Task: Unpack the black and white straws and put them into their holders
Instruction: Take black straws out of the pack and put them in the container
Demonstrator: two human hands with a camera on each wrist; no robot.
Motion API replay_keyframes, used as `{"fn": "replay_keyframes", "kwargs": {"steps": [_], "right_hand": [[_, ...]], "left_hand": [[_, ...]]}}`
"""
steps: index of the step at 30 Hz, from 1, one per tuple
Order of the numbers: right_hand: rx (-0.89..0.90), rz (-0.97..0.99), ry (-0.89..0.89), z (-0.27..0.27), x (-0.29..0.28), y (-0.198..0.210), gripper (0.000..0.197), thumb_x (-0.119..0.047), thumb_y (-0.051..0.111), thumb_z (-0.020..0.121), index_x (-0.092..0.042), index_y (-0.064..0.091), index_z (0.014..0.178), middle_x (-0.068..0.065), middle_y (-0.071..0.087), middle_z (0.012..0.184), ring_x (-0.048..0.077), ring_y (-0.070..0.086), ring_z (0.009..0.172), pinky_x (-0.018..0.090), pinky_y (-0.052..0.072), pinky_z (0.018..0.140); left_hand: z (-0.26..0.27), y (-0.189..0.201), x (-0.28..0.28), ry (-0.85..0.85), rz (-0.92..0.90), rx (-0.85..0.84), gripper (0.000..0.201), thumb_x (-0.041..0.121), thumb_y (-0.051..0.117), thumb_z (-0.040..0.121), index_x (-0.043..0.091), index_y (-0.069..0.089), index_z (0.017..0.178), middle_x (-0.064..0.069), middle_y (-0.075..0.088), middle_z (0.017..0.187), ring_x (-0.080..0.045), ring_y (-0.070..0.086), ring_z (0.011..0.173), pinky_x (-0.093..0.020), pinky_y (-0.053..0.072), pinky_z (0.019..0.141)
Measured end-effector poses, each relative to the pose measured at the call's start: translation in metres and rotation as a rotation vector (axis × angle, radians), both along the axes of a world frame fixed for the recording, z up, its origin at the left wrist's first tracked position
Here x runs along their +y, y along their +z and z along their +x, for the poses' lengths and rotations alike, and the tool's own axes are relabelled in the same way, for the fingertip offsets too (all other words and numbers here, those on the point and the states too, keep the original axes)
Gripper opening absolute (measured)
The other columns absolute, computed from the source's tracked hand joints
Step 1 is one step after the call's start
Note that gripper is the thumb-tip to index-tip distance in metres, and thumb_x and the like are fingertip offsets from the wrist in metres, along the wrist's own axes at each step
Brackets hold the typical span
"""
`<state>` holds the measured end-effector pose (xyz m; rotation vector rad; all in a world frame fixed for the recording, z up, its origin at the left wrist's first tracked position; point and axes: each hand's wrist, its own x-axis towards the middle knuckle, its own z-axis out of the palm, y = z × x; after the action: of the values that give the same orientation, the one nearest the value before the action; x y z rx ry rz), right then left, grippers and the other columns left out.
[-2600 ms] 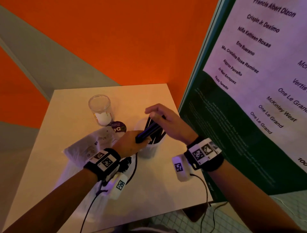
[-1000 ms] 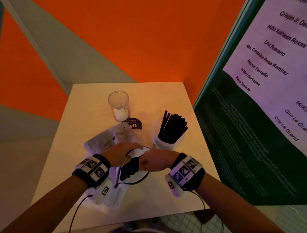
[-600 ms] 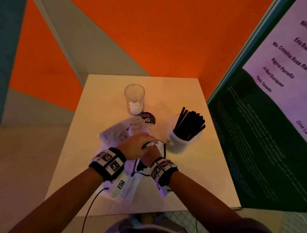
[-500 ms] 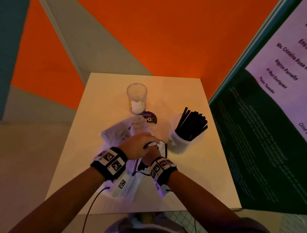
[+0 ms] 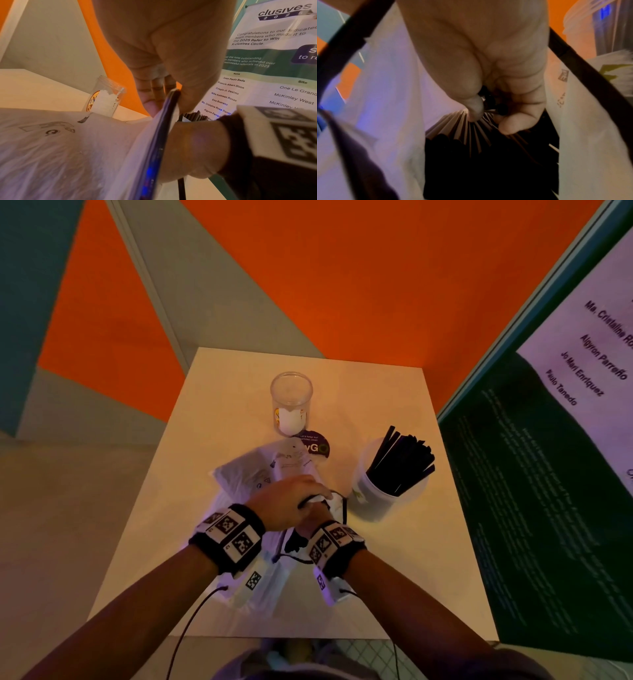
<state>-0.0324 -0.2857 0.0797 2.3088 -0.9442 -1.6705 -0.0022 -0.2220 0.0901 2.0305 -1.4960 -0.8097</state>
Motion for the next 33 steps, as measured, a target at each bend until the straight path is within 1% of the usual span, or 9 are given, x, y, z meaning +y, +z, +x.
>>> {"fn": "replay_keyframes", "kwargs": {"steps": [4, 6, 8, 14, 18, 23, 28, 31, 33], "right_hand": [[-0.089, -0.077, 0.114, -0.002, -0.013, 0.013, 0.02, 0.009, 0.047, 0.085, 0.023, 0.053, 0.097, 0.029, 0.056, 0.095, 0.033, 0.059, 0.091, 0.042, 0.05, 0.088], [-0.508, -0.022, 0.039, -0.031, -0.022, 0.0, 0.028, -0.003, 0.039, 0.097, 0.01, 0.053, 0.118, 0.022, 0.057, 0.118, 0.028, 0.058, 0.11, 0.037, 0.043, 0.098], [-0.74, 0.33, -0.103, -0.056, -0.023, 0.001, 0.034, -0.013, 0.037, 0.1, -0.001, 0.052, 0.128, 0.017, 0.056, 0.128, 0.03, 0.055, 0.118, 0.035, 0.042, 0.095], [-0.618, 0.388, 0.102, -0.117, -0.086, 0.047, 0.024, -0.008, 0.039, 0.096, -0.006, 0.052, 0.076, 0.009, 0.055, 0.086, 0.025, 0.054, 0.078, 0.029, 0.04, 0.066], [-0.59, 0.281, 0.2, -0.152, -0.124, 0.1, 0.022, -0.021, 0.044, 0.096, -0.008, 0.061, 0.101, 0.007, 0.061, 0.089, 0.026, 0.06, 0.081, 0.029, 0.037, 0.063], [-0.722, 0.353, 0.197, -0.173, -0.148, 0.15, 0.019, -0.03, 0.053, 0.095, -0.014, 0.06, 0.102, 0.002, 0.06, 0.087, 0.023, 0.059, 0.082, 0.03, 0.036, 0.06], [-1.344, 0.522, -0.145, -0.178, -0.169, 0.149, 0.051, -0.041, 0.067, 0.083, -0.027, 0.044, 0.125, -0.003, 0.06, 0.108, 0.013, 0.058, 0.092, 0.017, 0.043, 0.073], [-1.75, 0.729, -0.552, -0.178, -0.164, 0.131, 0.073, -0.044, 0.069, 0.073, -0.039, 0.028, 0.133, -0.002, 0.05, 0.126, 0.011, 0.051, 0.117, 0.019, 0.044, 0.094], [-1.937, 0.844, -0.634, -0.172, -0.152, 0.115, 0.062, -0.027, 0.069, 0.082, -0.032, 0.032, 0.131, 0.001, 0.054, 0.121, 0.015, 0.053, 0.119, 0.019, 0.047, 0.093]], "left_hand": [[-0.001, 0.0, -0.001, -0.001, -0.005, -0.013, 0.042, 0.004, 0.053, 0.087, 0.025, 0.059, 0.124, 0.001, 0.058, 0.118, -0.014, 0.054, 0.107, -0.032, 0.046, 0.092], [-0.001, -0.001, -0.002, 0.003, -0.013, -0.013, 0.043, 0.003, 0.054, 0.086, 0.023, 0.06, 0.123, 0.0, 0.058, 0.118, -0.015, 0.055, 0.108, -0.033, 0.046, 0.092], [-0.001, -0.001, -0.005, 0.0, -0.015, -0.025, 0.042, 0.003, 0.054, 0.086, 0.023, 0.061, 0.122, 0.001, 0.058, 0.118, -0.015, 0.055, 0.107, -0.033, 0.047, 0.091], [-0.017, -0.015, -0.02, -0.055, -0.021, -0.256, 0.044, 0.019, 0.059, 0.088, 0.022, 0.052, 0.131, -0.002, 0.05, 0.125, -0.021, 0.047, 0.115, -0.033, 0.043, 0.094], [-0.033, -0.025, -0.041, -0.077, -0.033, -0.31, 0.069, 0.045, 0.07, 0.076, 0.024, 0.043, 0.135, 0.001, 0.043, 0.136, -0.018, 0.035, 0.126, -0.035, 0.031, 0.106], [-0.052, -0.024, -0.069, -0.055, -0.119, 0.059, 0.064, 0.039, 0.071, 0.08, 0.04, 0.036, 0.133, 0.017, 0.062, 0.114, 0.01, 0.056, 0.093, -0.003, 0.041, 0.081], [-0.05, -0.026, -0.082, 0.097, -0.229, 0.119, 0.024, 0.031, 0.059, 0.09, 0.054, 0.053, 0.089, 0.017, 0.06, 0.068, 0.004, 0.057, 0.063, -0.013, 0.038, 0.059], [-0.051, -0.021, -0.089, 0.159, -0.269, 0.112, 0.027, 0.029, 0.056, 0.093, 0.052, 0.053, 0.079, 0.009, 0.057, 0.061, -0.001, 0.054, 0.056, -0.016, 0.037, 0.054], [-0.057, -0.015, -0.097, 0.151, -0.282, 0.16, 0.022, 0.031, 0.056, 0.094, 0.05, 0.054, 0.082, 0.011, 0.059, 0.064, 0.001, 0.057, 0.059, -0.013, 0.039, 0.054]]}}
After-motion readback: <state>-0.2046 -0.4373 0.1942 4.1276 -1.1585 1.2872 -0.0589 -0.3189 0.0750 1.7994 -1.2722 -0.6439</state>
